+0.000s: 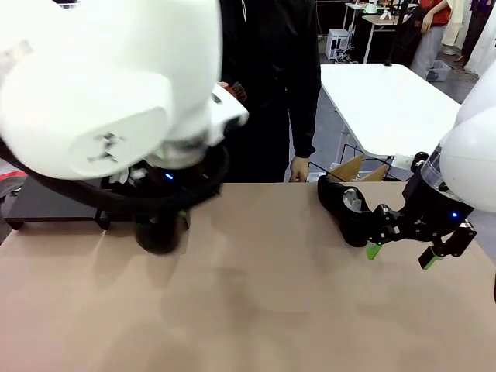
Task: Organize the shoes by placing them on the stand.
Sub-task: Place the Shoe from the middle of the table onto the Shoes Stand.
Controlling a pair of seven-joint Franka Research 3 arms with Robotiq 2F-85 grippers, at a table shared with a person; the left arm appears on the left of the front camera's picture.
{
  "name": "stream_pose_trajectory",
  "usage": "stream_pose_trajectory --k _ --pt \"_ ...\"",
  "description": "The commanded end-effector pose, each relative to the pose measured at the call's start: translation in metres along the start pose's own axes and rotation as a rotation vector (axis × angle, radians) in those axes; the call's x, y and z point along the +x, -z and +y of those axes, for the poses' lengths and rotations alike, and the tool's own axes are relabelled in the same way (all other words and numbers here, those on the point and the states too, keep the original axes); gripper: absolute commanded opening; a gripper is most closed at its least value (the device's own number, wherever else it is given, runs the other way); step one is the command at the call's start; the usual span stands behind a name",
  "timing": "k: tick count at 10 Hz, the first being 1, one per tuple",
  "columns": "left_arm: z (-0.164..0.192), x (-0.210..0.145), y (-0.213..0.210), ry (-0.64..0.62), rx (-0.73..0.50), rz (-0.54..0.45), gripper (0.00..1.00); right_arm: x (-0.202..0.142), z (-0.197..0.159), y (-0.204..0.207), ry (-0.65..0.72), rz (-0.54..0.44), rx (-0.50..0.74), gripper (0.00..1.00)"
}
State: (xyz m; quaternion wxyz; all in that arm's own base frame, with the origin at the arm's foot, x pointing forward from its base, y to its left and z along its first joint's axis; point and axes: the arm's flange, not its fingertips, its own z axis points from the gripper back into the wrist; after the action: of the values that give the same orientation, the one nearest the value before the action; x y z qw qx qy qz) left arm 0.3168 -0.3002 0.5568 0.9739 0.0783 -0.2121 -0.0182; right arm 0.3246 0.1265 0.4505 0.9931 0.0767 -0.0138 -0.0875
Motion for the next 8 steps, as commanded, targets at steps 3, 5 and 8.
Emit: stream_pose_trajectory --k 3,5,8 --pt "-0.026 -0.015 0.005 0.036 -0.045 0.049 0.00 -0.001 0.002 -0.001 -0.008 0.000 0.003 1.00" --pt "0.032 0.008 -0.005 -0.029 0.063 -0.098 0.00 -0.001 0.002 -0.001 -0.008 0.000 0.003 1.00" --pt "0.108 0.046 0.004 -0.149 0.232 -0.159 0.00 -0.001 0.002 -0.001 -0.008 0.000 0.003 1.00"
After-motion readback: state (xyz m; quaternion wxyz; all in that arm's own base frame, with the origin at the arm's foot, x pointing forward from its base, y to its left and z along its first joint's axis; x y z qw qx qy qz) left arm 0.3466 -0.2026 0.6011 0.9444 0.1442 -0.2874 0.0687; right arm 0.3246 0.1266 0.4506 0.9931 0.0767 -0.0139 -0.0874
